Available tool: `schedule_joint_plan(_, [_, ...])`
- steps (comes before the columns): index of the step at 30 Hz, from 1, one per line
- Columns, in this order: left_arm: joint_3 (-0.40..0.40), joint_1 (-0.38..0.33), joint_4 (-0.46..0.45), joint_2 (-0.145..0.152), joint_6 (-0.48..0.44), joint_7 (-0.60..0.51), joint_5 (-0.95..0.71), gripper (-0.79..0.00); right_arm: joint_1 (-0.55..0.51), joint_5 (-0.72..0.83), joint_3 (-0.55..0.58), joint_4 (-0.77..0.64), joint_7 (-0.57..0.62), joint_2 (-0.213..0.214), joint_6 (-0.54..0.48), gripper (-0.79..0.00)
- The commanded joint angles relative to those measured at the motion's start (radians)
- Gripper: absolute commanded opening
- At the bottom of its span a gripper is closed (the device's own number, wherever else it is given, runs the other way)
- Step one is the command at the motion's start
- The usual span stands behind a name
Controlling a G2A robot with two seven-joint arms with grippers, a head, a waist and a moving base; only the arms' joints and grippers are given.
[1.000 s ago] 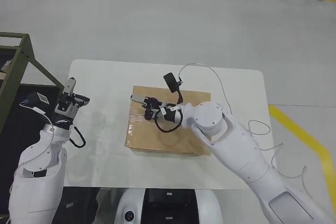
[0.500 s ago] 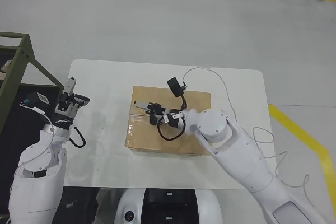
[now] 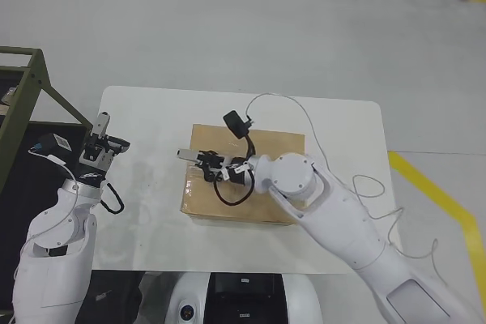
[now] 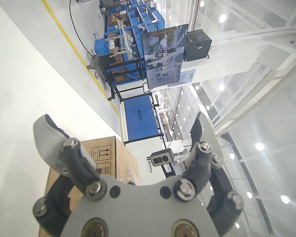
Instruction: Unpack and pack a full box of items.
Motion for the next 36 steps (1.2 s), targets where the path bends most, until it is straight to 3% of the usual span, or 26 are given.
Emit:
schedule_joint_plan(1, [0.000,0.000,0.000,0.000,0.000,0.000,0.000,0.000,0.014,0.010,-0.012,0.015,-0.001,-0.008,-0.007,0.000])
schedule_joint_plan(17, [0.000,0.000,0.000,0.000,0.000,0.000,0.000,0.000,0.101,0.056,-0.102,0.120,-0.015,-0.078,-0.046,0.000])
schedule_joint_plan(36, [0.000,0.000,0.000,0.000,0.000,0.000,0.000,0.000,-0.057,-0.047,0.050,-0.008,-0.003,-0.020,0.032,0.000])
